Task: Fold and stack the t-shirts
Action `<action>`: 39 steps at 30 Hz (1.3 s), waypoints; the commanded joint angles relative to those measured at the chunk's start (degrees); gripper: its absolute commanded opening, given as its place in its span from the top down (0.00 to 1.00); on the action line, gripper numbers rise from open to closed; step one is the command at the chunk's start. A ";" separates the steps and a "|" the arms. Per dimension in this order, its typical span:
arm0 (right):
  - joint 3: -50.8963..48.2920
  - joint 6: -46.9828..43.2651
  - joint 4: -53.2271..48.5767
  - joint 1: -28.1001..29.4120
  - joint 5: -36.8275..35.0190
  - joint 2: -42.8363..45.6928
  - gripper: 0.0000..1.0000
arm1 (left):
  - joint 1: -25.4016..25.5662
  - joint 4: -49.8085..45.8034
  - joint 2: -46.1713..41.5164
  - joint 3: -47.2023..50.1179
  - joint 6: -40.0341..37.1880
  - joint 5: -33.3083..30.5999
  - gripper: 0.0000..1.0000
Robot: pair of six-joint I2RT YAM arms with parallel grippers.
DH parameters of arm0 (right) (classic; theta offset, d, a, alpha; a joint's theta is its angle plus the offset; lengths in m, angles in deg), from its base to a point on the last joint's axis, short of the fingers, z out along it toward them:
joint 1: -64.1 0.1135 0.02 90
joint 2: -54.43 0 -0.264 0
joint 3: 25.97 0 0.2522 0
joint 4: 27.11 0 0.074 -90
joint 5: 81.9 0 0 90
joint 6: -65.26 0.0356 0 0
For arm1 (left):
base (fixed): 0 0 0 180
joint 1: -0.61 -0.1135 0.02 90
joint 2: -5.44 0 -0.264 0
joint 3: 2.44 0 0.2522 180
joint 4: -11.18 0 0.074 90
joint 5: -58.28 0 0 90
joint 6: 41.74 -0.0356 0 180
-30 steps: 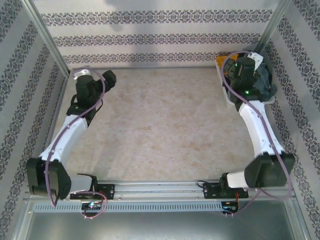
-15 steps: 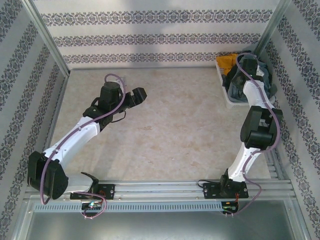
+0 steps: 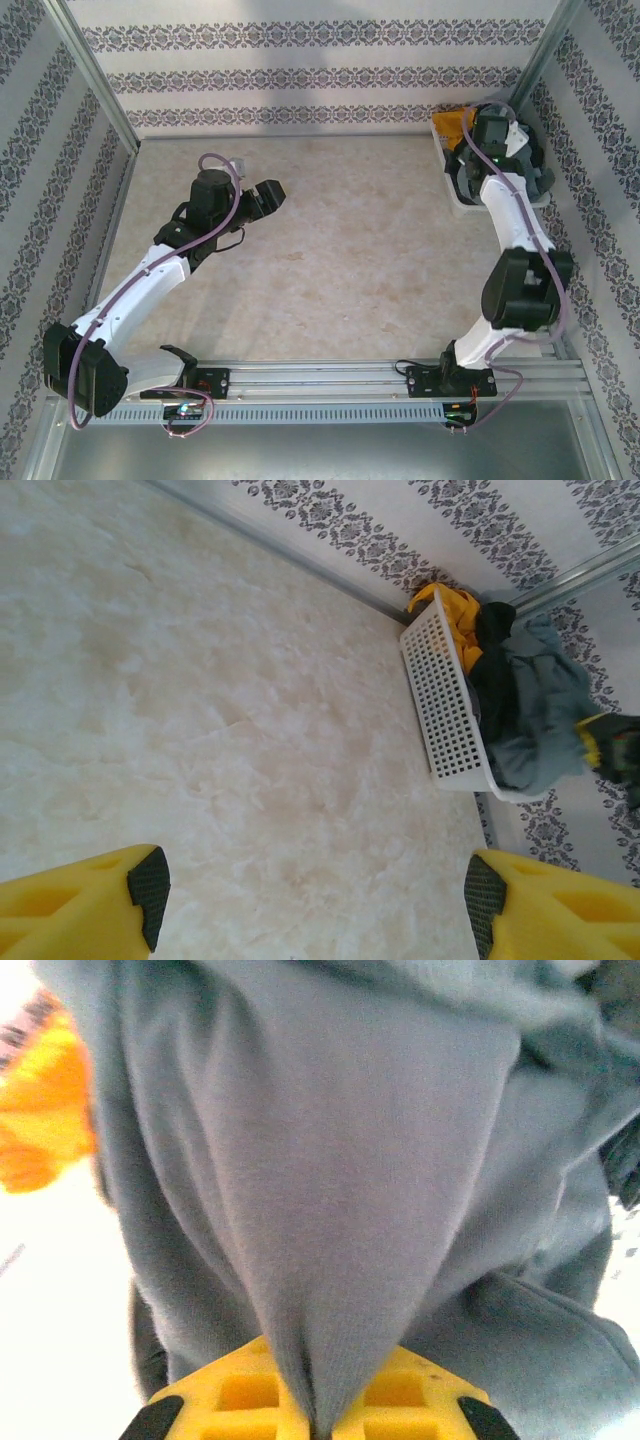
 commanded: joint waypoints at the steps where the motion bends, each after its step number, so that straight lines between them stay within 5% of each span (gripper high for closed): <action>1: 3.71 -3.19 2.88 3.57 -6.91 8.00 1.00 | 0.63 -2.40 -0.51 0.18 -0.73 -0.90 0.22; 12: 19.74 -17.07 6.87 27.44 -17.11 10.29 1.00 | 0.34 -15.52 -0.23 -5.14 -2.07 -14.57 0.17; 21: 30.67 -6.26 7.55 43.38 11.97 -3.27 1.00 | -0.17 -27.11 -5.79 -8.15 -2.70 -30.06 0.16; 24: 30.66 -5.75 6.59 44.08 18.35 -3.67 1.00 | -0.37 -29.14 -8.72 -7.19 -2.47 -33.61 0.15; 28: 13.35 -7.06 7.57 40.46 22.36 2.15 1.00 | -0.44 -30.48 -12.45 -5.11 -1.63 -36.26 0.15; 29: 8.18 -7.65 7.33 38.74 24.55 3.27 0.92 | -0.39 -30.80 -13.09 -4.63 -1.43 -36.39 0.15; 32: -4.38 -7.13 4.48 31.63 29.81 5.21 0.46 | -0.59 -31.84 -13.69 -3.68 -1.01 -35.45 0.14; 35: -12.72 -3.95 2.85 26.32 29.55 8.18 0.36 | -0.98 -32.51 -12.92 -3.12 -0.58 -33.03 0.14; 39: -17.08 -4.24 1.10 27.54 27.89 10.53 0.37 | -2.48 -31.29 -10.07 -2.65 0.53 -27.23 0.14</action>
